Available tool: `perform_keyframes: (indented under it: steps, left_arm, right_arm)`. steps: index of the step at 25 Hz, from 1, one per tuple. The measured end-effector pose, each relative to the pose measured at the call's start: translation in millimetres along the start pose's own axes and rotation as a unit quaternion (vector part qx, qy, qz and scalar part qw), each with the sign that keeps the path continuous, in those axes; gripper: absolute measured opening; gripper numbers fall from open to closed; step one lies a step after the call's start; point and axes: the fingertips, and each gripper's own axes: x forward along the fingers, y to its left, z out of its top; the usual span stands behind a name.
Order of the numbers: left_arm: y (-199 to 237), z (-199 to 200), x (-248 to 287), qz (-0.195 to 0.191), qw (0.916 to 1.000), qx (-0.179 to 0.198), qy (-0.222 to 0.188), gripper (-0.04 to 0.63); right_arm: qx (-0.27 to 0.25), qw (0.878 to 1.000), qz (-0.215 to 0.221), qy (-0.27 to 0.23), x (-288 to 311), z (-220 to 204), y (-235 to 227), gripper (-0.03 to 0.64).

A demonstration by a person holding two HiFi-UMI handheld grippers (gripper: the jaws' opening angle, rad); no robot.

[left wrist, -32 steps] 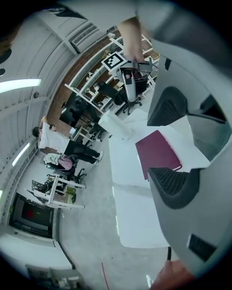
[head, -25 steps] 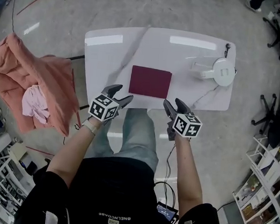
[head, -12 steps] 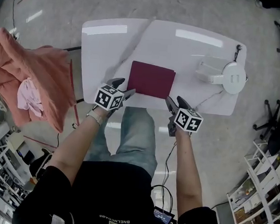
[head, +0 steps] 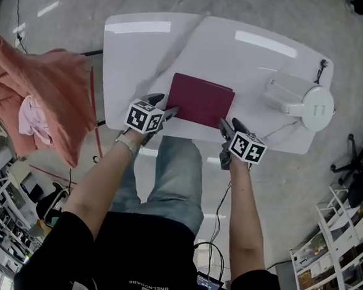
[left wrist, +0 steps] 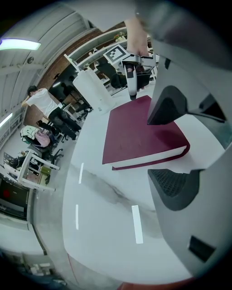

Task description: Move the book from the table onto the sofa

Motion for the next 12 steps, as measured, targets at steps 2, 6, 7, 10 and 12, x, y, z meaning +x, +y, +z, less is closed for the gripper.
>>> perform_keyframes:
  steps: [2, 6, 7, 10, 12]
  left_arm:
    - [2, -4, 3, 0.000, 1.0000, -0.004, 0.003, 0.291]
    - [4, -9, 10, -0.002, 0.9999, -0.016, 0.004, 0.291]
    - [4, -10, 12, -0.004, 0.9998, -0.020, 0.003, 0.291]
    - [4, -12, 13, -0.014, 0.9991, -0.039, -0.003, 0.291]
    - [5, -12, 12, -0.021, 0.9984, -0.051, -0.008, 0.291]
  right_arm:
    - [0.005, 1.000, 0.006, 0.001, 4, -2, 1, 0.273]
    - [0.026, 0.999, 0.017, 0.005, 15, -8, 0, 0.273]
    - [0.030, 0.999, 0.018, 0.007, 17, -10, -1, 0.273]
    - [0.032, 0.999, 0.025, 0.013, 22, -16, 0, 0.273]
    - [0.031, 0.999, 0.038, 0.020, 26, -20, 7, 0.273]
